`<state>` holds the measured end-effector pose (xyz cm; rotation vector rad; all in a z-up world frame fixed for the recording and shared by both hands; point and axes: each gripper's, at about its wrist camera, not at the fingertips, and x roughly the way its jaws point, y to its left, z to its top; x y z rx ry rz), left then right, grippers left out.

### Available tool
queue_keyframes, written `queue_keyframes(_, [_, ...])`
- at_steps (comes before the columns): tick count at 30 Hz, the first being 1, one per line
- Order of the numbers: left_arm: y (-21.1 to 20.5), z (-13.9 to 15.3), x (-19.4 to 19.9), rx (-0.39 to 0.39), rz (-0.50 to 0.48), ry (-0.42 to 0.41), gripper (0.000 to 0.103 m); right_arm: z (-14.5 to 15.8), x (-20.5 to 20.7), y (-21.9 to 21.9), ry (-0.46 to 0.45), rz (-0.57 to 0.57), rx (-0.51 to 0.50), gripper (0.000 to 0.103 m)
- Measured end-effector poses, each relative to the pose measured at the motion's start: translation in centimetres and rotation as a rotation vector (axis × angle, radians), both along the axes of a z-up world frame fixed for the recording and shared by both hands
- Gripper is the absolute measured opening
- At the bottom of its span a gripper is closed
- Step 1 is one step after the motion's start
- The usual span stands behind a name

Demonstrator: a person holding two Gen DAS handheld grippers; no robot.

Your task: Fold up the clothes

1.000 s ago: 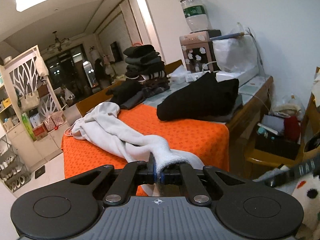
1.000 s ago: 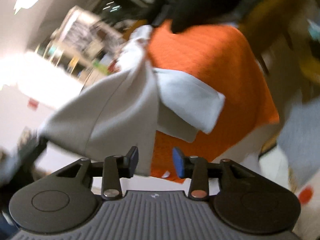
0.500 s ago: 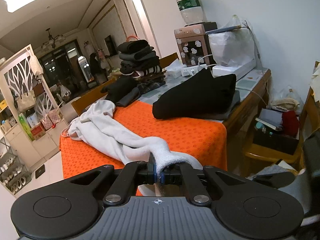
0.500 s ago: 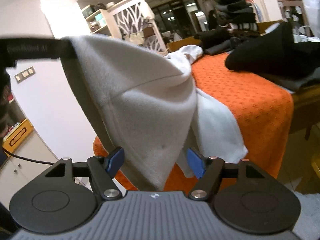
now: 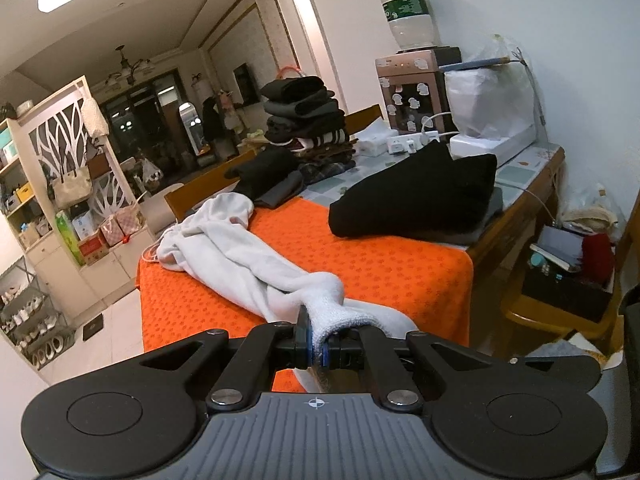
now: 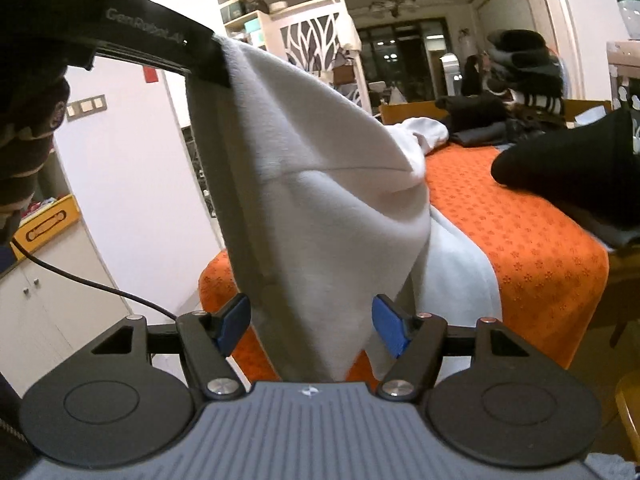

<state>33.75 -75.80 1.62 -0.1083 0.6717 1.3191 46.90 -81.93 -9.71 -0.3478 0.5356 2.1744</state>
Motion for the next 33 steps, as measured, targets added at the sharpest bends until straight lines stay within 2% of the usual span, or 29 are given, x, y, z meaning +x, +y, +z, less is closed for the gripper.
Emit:
queue_keyframes(3, [-0.1,0.0,0.1,0.002,-0.001,-0.003,0.007,-0.2,-0.6,0.6,-0.015,-0.016,-0.002,0.074])
queue_keyframes(5, [-0.2,0.0,0.0,0.000,0.000,-0.003,0.007,-0.5,-1.0,1.2,-0.039,-0.036,0.002,0.070])
queue_keyframes(6, [-0.2,0.0,0.0,0.000,0.002,-0.003,0.007,-0.8,-1.2,1.7,-0.061,-0.053,0.008,0.065])
queue_keyframes(8, [-0.2,-0.1,-0.3,0.001,0.009,-0.002,0.007,-1.3,-1.0,2.8,-0.089,-0.080,-0.025,0.051])
queue_keyframes(9, [-0.2,-0.2,-0.4,0.002,0.014,0.001,0.007,-1.6,-0.9,3.4,-0.102,-0.092,-0.043,0.039])
queue_keyframes(11, [-0.2,-0.4,-0.7,0.000,0.025,0.003,0.007,-1.2,-0.1,3.8,-0.087,-0.120,-0.056,0.027])
queue_keyframes(13, [-0.3,-0.8,-1.0,0.000,0.037,0.005,0.007,-0.6,0.8,4.2,-0.067,-0.147,-0.067,0.007])
queue_keyframes(19, [-0.9,-2.4,-2.5,-0.001,0.078,-0.041,0.011,2.0,3.1,4.9,-0.015,-0.221,-0.062,0.005])
queue_keyframes(26, [-1.6,-6.1,-3.8,-0.020,0.113,-0.092,0.012,7.0,3.9,5.7,-0.031,-0.210,-0.002,0.005])
queue_keyframes(30, [-1.3,-8.0,-4.2,-0.041,0.134,-0.135,0.027,9.9,3.2,6.0,-0.025,-0.184,0.047,0.005])
queue_keyframes(33, [-0.8,-9.3,-4.3,-0.048,0.138,-0.157,0.030,11.6,2.6,6.0,-0.010,-0.162,0.065,0.005])
